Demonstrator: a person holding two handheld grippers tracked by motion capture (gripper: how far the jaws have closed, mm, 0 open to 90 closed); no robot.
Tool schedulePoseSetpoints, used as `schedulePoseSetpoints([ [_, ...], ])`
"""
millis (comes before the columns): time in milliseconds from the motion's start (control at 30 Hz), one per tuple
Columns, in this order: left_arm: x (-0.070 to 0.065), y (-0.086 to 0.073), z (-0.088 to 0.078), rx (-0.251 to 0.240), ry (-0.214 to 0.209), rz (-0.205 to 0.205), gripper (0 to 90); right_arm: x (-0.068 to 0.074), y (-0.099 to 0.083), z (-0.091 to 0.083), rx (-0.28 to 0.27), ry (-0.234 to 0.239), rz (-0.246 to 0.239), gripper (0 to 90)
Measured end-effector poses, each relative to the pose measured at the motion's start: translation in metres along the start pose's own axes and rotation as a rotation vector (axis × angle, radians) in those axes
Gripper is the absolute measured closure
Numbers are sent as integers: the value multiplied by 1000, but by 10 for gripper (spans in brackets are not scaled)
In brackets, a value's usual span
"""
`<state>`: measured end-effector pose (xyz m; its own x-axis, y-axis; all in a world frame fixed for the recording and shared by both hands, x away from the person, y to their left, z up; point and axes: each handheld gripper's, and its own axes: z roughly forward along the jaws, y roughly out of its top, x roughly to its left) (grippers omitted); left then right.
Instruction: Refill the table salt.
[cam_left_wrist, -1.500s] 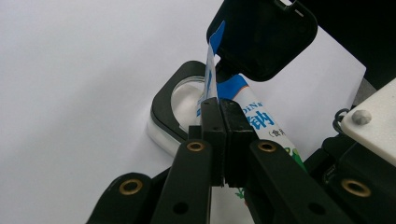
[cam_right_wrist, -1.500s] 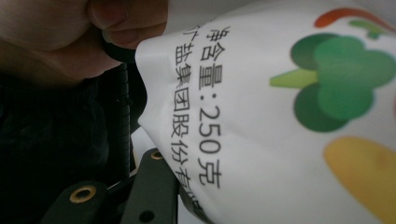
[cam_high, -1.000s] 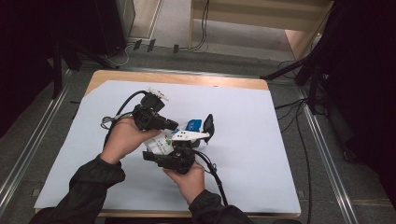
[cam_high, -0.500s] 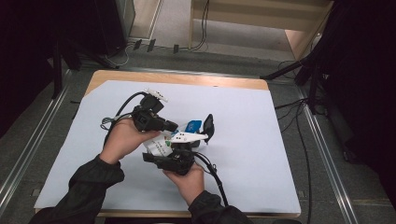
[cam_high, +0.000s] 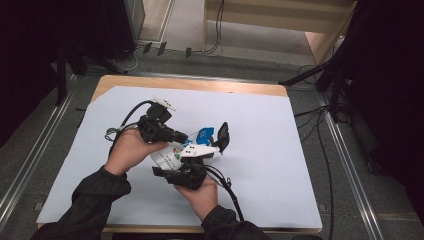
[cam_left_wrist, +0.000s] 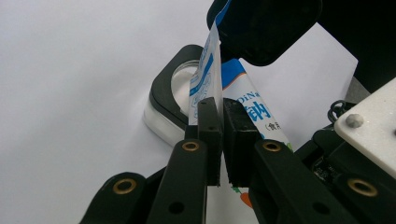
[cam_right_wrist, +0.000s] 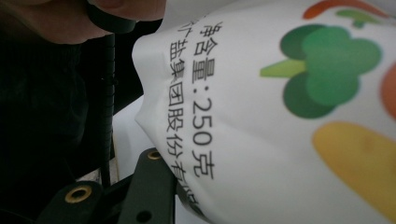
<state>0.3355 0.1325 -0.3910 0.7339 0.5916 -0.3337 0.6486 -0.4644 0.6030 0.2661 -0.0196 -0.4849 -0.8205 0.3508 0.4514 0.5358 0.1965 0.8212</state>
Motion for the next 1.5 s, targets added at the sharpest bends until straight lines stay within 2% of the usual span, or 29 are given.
schedulePoseSetpoints([
  [267, 1, -4, 1, 1, -3, 14, 870, 0, -2, 2, 12, -16, -35, 698],
  [633, 5, -8, 2, 5, -17, 5, 858, 0, -7, 4, 28, -45, -68, 714],
  [767, 4, -7, 1, -4, -16, -1, 866, 0, -5, 3, 19, -27, -39, 716],
  [933, -1, 3, 0, -2, -20, 24, 897, 2, 3, -2, -29, 38, 47, 711],
  [1100, -3, 10, 2, 10, -17, 17, 900, 0, 10, -8, -55, 87, 113, 708],
  [1300, -3, 13, 2, 3, -5, 6, 900, -1, 13, -9, -62, 94, 138, 682],
  [1500, -5, 15, 1, -3, 6, -4, 900, -1, 16, -11, -64, 83, 134, 684],
])
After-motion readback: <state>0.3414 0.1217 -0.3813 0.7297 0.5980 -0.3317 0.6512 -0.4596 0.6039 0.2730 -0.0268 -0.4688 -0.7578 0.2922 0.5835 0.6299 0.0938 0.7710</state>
